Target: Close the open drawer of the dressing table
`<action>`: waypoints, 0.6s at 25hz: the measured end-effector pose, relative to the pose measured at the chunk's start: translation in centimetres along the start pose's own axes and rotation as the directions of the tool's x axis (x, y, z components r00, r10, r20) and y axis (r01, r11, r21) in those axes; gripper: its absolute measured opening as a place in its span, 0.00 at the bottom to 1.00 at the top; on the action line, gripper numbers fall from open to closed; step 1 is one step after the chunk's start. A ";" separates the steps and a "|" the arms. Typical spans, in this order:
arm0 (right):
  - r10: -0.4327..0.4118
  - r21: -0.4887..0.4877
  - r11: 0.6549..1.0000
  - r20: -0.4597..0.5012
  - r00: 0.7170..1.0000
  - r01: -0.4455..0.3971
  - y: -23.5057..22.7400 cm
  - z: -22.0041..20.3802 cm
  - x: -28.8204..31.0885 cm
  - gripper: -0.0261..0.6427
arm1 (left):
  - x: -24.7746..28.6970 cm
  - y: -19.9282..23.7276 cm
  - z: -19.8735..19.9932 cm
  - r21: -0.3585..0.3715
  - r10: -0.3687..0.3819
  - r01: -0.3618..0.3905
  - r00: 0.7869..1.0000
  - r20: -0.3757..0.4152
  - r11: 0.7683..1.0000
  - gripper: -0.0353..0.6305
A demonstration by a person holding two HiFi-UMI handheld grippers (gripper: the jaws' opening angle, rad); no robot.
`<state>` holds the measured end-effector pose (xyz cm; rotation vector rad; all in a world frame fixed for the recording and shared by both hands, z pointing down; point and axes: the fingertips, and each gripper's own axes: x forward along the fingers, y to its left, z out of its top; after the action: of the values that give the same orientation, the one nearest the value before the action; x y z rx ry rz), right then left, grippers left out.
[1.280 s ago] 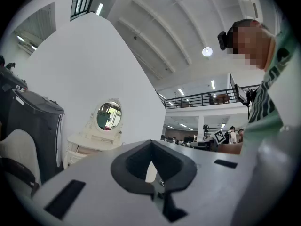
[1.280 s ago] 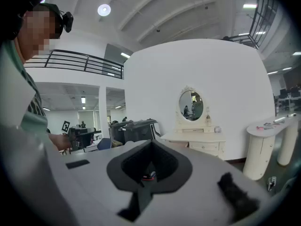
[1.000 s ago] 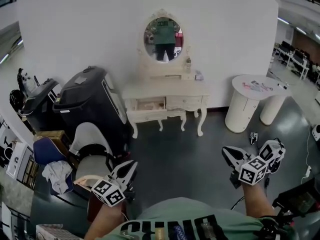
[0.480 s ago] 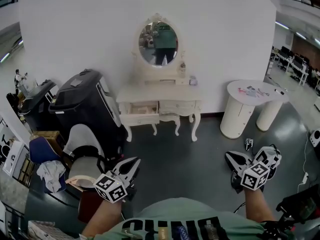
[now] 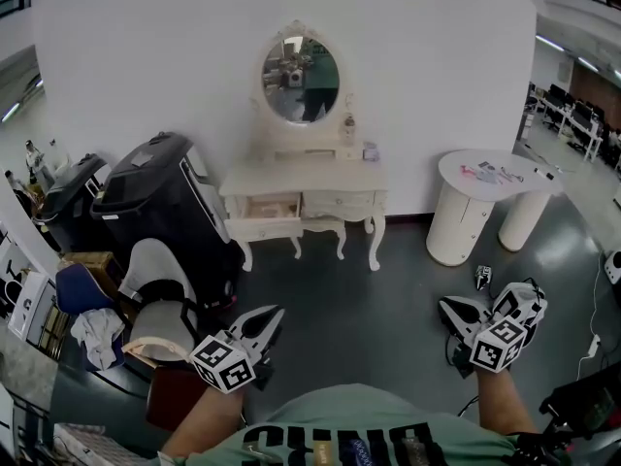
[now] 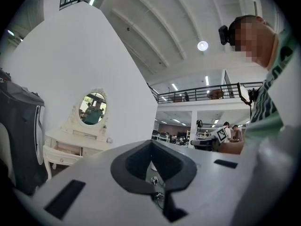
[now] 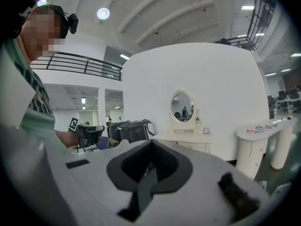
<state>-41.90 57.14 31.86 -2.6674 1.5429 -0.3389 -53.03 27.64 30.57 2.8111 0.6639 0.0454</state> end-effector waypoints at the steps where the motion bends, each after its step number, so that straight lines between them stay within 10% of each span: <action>1: 0.002 0.004 1.000 -0.001 1.000 -0.002 -0.1 -0.1 0.2 0.06 | 0.1 0.2 -0.1 -0.003 0.002 -0.002 1.000 -0.003 1.000 0.06; 15: -0.021 -0.015 1.000 -0.020 1.000 0.020 1.7 1.6 10.9 0.06 | 0.1 11.5 0.8 -0.065 -0.027 0.027 1.000 0.004 0.998 0.06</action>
<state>-37.78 46.72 31.87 -2.7006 1.5301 -0.3576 -47.82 17.53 32.72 2.7388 0.6866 0.0571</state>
